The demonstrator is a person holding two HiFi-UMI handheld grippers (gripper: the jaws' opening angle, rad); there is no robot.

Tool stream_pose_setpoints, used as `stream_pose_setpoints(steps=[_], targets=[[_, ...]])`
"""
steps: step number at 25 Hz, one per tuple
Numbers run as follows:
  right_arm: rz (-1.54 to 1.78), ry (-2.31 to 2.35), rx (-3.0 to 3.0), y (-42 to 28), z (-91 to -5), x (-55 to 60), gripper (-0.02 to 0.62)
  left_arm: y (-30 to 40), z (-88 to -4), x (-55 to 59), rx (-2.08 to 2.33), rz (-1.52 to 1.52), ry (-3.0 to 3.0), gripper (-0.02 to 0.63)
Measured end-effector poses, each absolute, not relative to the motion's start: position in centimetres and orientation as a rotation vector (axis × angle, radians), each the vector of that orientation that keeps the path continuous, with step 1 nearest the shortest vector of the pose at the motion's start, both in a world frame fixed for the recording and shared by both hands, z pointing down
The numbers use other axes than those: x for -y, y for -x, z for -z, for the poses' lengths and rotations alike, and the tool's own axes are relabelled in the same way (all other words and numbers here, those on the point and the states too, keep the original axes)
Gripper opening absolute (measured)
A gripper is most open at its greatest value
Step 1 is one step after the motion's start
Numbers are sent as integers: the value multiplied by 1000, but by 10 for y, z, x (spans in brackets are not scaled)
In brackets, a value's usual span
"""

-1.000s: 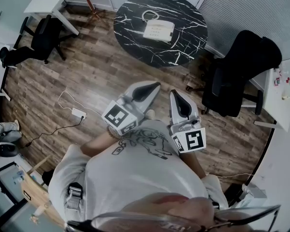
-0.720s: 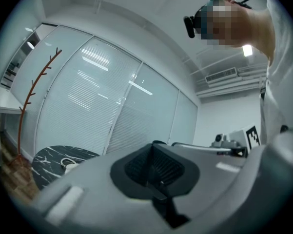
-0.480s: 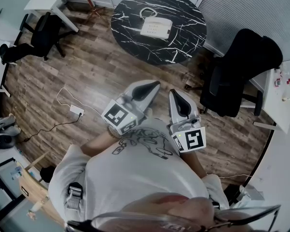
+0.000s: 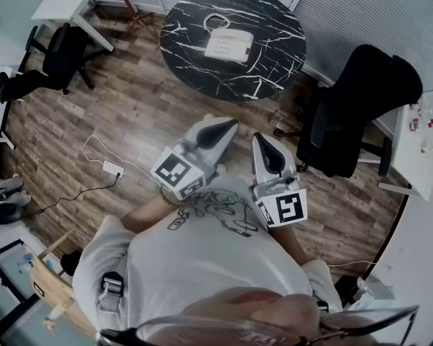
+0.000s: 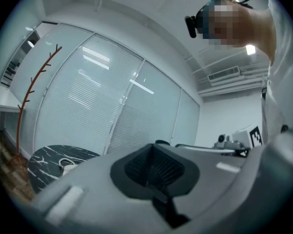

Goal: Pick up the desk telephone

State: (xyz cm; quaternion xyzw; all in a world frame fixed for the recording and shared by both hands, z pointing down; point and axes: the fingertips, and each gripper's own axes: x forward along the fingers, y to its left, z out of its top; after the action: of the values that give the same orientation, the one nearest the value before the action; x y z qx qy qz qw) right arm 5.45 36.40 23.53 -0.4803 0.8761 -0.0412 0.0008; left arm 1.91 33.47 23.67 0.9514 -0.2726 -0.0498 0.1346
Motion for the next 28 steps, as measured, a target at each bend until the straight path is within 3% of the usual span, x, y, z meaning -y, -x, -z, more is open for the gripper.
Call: stream_pose_setpoints(steps=[28], targets=[[123, 1543, -2773, -20, -228, -70, 6, 10, -228, -40, 772, 121, -2762, 2]])
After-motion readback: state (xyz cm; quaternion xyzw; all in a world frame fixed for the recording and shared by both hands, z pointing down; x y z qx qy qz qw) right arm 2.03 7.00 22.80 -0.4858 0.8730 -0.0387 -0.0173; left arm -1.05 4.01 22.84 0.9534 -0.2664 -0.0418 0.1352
